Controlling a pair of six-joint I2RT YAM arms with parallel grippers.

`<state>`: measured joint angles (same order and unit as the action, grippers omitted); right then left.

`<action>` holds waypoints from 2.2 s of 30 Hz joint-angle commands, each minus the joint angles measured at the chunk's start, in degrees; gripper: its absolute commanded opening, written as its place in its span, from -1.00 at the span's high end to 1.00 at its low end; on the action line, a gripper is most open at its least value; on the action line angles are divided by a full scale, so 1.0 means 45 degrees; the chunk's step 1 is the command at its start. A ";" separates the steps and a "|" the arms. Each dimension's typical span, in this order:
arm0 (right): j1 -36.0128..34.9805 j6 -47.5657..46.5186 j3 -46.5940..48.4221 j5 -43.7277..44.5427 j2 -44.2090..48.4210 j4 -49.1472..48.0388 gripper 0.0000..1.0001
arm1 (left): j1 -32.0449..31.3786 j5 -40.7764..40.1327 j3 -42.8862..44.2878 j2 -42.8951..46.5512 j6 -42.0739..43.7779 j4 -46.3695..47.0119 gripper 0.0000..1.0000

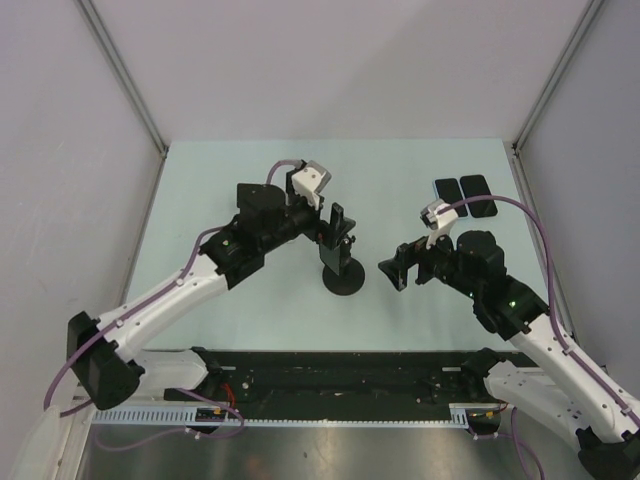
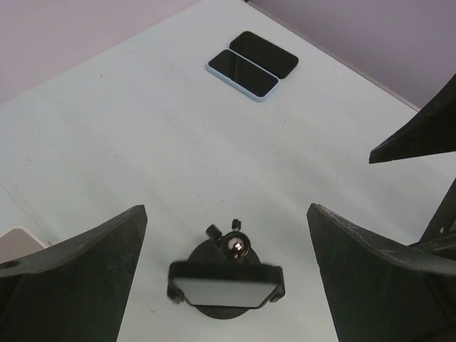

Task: Remove the phone from the phone stand

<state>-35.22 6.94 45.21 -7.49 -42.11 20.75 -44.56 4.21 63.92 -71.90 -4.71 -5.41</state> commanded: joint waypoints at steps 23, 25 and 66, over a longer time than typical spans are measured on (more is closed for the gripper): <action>-0.1743 0.0000 -0.0320 -0.0289 -0.1384 -0.1857 -0.97 | -0.0099 0.0217 -0.1978 0.1310 0.0890 0.0460 -1.00; -0.1821 0.0059 -0.0456 -0.0328 -0.1482 -0.2227 -0.96 | -0.0099 0.0082 -0.1998 0.1096 0.1007 0.0421 -1.00; -0.3227 0.0235 -0.1765 0.1605 -0.5193 -0.7815 0.10 | -0.0099 0.1565 -0.2369 0.0548 -0.0418 0.0421 0.87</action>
<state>-49.34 7.94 37.82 -2.94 -65.10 -10.09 -44.60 6.81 53.19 -71.68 -5.19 -4.45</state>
